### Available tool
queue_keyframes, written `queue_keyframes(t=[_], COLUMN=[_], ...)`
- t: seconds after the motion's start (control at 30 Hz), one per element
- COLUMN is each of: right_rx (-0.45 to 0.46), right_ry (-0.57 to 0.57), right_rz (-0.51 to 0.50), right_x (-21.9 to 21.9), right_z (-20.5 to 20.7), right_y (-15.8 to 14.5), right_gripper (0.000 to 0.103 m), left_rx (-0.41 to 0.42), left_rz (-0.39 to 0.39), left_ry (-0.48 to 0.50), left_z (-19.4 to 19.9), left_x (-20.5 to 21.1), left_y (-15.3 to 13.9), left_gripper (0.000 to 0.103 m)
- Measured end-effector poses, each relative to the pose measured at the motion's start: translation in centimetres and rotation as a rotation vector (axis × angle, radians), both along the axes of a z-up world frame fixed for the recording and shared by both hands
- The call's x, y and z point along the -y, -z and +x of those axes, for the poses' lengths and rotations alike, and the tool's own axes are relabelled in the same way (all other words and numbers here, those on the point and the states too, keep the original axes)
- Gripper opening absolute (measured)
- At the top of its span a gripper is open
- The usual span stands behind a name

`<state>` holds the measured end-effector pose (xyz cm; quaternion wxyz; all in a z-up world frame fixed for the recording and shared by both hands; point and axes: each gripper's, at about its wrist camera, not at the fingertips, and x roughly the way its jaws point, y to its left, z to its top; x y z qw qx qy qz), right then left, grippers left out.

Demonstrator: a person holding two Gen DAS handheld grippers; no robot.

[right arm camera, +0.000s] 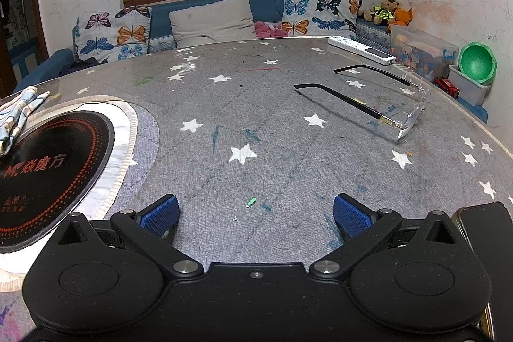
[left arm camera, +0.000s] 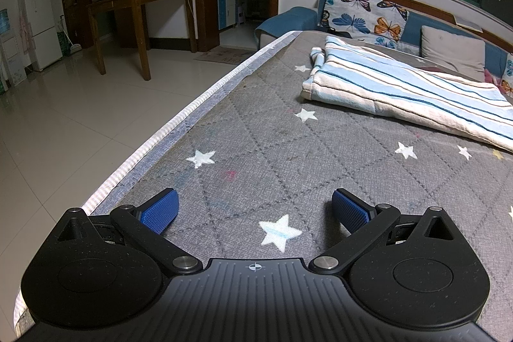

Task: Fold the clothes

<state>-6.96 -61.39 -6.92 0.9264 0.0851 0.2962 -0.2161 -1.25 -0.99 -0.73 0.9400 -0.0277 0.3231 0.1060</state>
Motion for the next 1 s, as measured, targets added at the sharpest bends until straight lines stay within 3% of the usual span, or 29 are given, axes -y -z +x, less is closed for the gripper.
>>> queue_keyframes(t=[1.0], right_rx=[-0.001], right_ry=[0.036], right_rz=[-0.001], right_x=[0.63], right_z=[0.23], right_y=[0.07], right_gripper=[0.103], left_rx=[0.000], left_rz=[-0.001], left_ry=[0.000], left_z=[0.00], left_x=[0.01], left_y=[0.01], left_gripper=[0.103])
